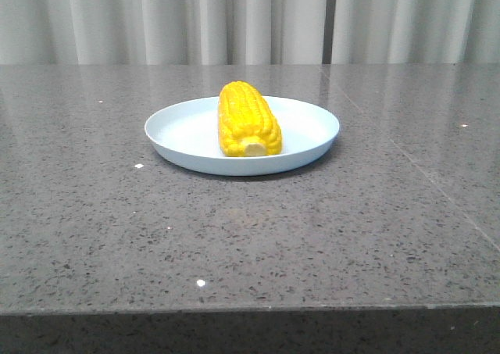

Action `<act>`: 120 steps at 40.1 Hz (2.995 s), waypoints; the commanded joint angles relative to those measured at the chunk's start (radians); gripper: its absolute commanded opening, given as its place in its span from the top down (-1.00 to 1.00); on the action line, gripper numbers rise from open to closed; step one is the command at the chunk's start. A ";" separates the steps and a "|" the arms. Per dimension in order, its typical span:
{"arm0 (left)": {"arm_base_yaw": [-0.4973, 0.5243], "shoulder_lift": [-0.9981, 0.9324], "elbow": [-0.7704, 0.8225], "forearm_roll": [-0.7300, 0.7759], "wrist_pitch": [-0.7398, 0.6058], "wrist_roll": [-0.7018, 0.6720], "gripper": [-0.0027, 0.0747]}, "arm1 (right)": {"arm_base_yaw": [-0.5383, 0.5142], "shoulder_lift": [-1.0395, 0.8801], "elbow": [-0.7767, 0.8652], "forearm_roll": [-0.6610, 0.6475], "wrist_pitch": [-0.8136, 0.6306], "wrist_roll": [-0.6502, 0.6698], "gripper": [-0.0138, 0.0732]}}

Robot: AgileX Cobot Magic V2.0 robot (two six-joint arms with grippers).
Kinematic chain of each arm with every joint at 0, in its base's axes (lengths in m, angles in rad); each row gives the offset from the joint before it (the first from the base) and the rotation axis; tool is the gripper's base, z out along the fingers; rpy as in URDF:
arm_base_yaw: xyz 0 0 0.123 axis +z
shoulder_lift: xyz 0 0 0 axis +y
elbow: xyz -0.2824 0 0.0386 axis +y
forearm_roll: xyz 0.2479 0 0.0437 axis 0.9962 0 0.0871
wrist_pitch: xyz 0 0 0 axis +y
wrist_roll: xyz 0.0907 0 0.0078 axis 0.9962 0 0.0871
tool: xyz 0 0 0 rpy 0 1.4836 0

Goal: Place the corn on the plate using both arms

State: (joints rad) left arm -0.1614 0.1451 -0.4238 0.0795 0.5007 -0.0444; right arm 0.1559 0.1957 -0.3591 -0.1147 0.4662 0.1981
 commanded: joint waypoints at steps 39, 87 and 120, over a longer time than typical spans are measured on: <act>0.001 0.011 -0.024 -0.004 -0.074 -0.009 0.98 | -0.005 0.008 -0.025 -0.013 -0.081 -0.008 0.84; 0.169 -0.171 0.433 -0.104 -0.429 -0.007 0.98 | -0.005 0.008 -0.025 -0.013 -0.080 -0.008 0.84; 0.169 -0.171 0.433 -0.104 -0.429 -0.007 0.98 | -0.005 -0.017 0.050 -0.016 -0.157 -0.022 0.84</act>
State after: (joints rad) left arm 0.0054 -0.0041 0.0048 -0.0161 0.1550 -0.0444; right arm 0.1559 0.1860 -0.3269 -0.1238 0.4311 0.1981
